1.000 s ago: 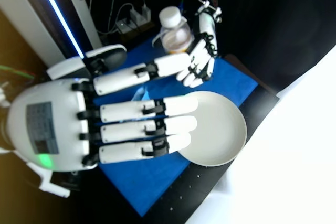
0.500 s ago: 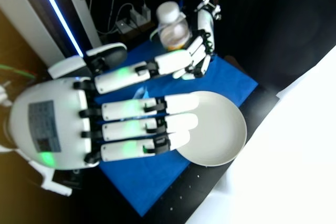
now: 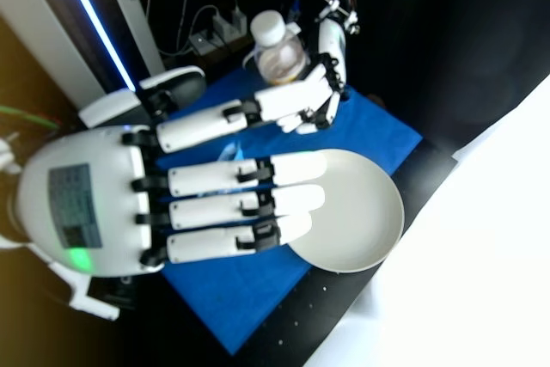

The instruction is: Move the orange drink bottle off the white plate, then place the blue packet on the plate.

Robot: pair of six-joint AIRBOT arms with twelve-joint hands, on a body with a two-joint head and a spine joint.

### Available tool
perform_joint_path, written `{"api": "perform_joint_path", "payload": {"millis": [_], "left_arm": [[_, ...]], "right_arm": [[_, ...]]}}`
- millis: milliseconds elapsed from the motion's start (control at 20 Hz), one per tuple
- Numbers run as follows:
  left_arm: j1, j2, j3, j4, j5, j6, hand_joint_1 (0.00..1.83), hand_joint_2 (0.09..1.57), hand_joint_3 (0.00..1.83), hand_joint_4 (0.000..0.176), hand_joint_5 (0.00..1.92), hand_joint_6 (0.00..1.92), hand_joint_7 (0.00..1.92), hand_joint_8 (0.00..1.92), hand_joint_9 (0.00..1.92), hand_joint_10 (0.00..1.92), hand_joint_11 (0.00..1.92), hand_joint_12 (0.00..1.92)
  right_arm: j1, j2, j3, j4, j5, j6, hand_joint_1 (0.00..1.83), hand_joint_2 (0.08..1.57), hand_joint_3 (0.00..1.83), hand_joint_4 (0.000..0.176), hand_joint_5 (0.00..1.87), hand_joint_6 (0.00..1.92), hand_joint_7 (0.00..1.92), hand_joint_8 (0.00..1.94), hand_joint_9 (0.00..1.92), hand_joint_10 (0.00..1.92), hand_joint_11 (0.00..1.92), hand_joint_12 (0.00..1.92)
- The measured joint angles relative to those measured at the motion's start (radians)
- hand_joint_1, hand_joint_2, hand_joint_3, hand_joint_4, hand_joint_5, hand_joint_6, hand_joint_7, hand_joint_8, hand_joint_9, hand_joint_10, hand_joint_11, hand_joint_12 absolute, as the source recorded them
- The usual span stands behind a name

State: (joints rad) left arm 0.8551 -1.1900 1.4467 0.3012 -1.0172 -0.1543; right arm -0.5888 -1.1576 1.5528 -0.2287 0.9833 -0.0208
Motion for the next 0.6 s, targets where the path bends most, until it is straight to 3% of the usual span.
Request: {"api": "perform_joint_path", "payload": {"millis": [600], "left_arm": [[0.011, 0.000, -0.003, 0.004, -0.002, 0.000, 0.74, 1.07, 0.00, 0.000, 0.37, 0.00, 0.34, 0.00, 0.30, 0.00, 0.00, 0.63]], "right_arm": [[0.000, -0.002, 0.000, 0.000, 0.000, 0.000, 0.47, 0.94, 0.00, 0.176, 0.01, 0.00, 0.09, 0.00, 0.11, 0.00, 0.00, 0.71]]}}
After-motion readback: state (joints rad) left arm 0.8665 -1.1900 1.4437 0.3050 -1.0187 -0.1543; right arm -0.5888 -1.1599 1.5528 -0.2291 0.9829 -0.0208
